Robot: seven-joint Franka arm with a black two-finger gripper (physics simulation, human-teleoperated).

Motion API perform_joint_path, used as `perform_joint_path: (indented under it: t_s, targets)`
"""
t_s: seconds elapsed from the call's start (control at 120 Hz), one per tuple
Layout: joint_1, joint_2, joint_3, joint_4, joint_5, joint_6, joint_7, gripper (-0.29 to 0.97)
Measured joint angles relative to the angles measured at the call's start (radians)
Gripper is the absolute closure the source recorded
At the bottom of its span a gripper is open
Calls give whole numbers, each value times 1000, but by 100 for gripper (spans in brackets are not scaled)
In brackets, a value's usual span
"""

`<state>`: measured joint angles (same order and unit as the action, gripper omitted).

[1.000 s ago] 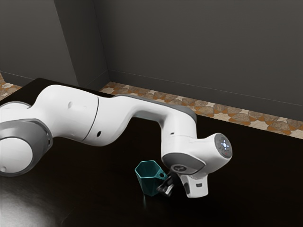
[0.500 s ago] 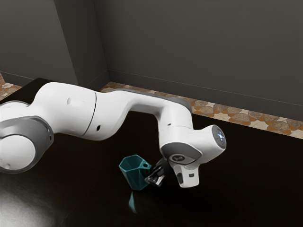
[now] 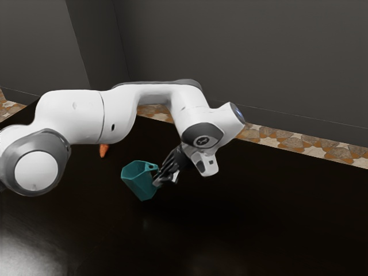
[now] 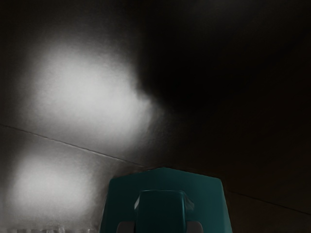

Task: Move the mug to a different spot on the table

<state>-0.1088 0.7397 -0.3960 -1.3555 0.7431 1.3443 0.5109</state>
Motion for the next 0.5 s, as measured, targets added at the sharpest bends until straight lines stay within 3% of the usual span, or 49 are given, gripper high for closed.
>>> perform_joint_path:
  t_s: [0.233,0.5]
  targets:
    - [47,93,-12,208,-7,-135,-63,70]
    - [171,155,-87,343,-108,-223,-269,70]
